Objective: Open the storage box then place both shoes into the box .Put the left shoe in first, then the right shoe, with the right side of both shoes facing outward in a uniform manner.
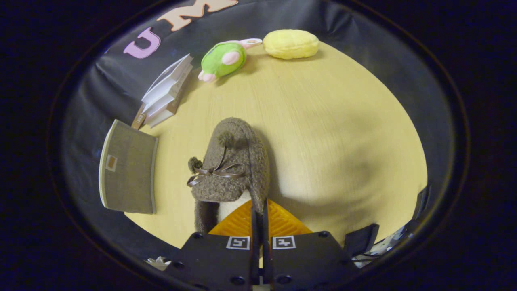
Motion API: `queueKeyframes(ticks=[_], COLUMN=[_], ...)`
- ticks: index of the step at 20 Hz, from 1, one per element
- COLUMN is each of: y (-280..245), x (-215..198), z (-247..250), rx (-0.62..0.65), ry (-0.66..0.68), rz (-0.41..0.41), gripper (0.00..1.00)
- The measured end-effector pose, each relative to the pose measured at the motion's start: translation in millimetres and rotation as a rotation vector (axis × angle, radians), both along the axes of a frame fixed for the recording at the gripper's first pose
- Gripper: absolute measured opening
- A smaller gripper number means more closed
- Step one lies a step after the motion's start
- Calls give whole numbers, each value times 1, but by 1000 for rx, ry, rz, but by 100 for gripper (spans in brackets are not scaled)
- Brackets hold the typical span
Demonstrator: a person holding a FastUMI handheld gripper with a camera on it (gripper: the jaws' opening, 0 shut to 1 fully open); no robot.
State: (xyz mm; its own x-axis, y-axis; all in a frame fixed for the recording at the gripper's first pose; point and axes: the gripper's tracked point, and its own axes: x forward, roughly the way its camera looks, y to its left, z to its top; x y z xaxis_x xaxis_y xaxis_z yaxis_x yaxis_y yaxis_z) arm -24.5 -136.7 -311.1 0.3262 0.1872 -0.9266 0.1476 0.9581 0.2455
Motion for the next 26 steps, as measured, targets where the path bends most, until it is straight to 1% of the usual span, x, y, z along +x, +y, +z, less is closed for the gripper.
queueKeyframes(ticks=[4,7,12,17,23,26], y=[18,34,75,119,186,215], x=[-1,3,12,24,43,50], z=[21,37,66,95,132,145], rx=[41,46,83,77,150,165], ry=[-17,-36,-72,-113,-161,-184], rz=[-34,-32,-38,13,17,20], gripper=[7,6,7,7,7,6])
